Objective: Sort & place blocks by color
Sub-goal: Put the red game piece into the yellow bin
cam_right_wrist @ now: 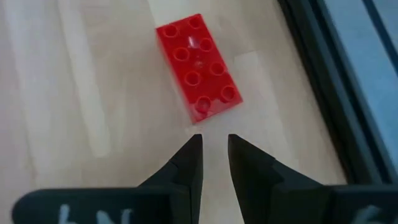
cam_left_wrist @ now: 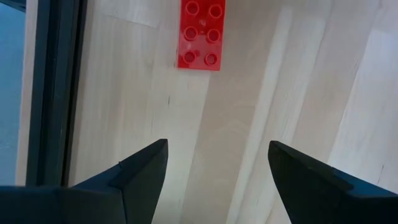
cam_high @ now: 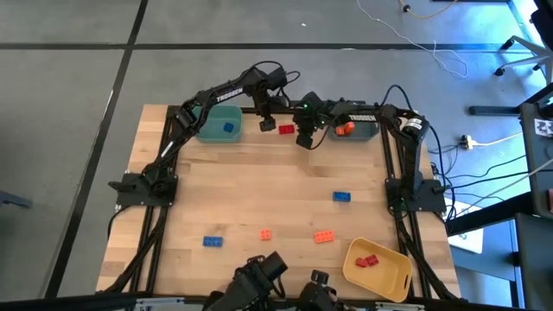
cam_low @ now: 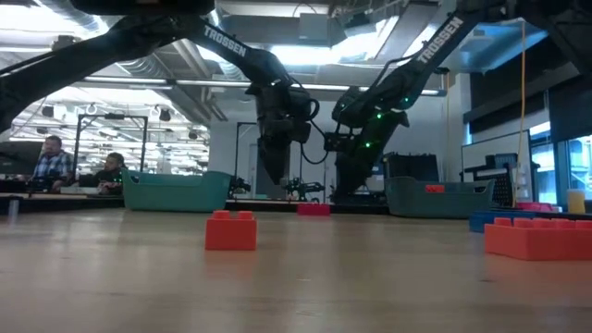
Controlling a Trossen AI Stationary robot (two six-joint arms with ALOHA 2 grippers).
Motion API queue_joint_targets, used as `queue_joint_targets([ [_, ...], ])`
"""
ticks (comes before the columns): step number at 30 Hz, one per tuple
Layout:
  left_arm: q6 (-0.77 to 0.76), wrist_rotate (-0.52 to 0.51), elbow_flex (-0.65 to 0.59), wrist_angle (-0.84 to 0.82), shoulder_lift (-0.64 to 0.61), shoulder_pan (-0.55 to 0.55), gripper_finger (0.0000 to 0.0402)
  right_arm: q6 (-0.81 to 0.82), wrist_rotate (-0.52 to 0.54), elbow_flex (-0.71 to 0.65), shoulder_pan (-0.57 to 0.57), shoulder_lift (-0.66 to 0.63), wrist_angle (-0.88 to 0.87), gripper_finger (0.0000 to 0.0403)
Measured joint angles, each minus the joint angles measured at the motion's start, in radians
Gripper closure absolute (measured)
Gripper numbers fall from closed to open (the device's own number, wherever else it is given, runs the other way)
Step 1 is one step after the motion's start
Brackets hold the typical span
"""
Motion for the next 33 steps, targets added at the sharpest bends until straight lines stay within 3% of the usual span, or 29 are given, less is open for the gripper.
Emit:
queue_joint_targets([
  [5,0.000,0.000,0.000,0.001,0.000,0.000,0.0131,0.004,-0.113,0.000,0.000,0.006,0.041,0.0325],
  [8,0.000,0.000,0.000,0.002,0.000,0.000,0.0131,0.004,-0.125,0.000,0.001,0.007,0.066,0.0325],
  [14,-0.001,-0.001,0.000,0.002,0.000,0.000,0.0131,0.005,-0.119,0.000,-0.001,0.006,0.045,0.0325],
  [20,-0.001,-0.001,0.000,0.003,0.000,0.000,0.0131,0.005,-0.006,0.000,-0.004,0.003,0.022,0.0325],
  [33,0.000,-0.002,0.000,0.003,0.000,0.001,0.0131,0.034,-0.036,0.000,-0.059,0.039,0.033,0.0325],
])
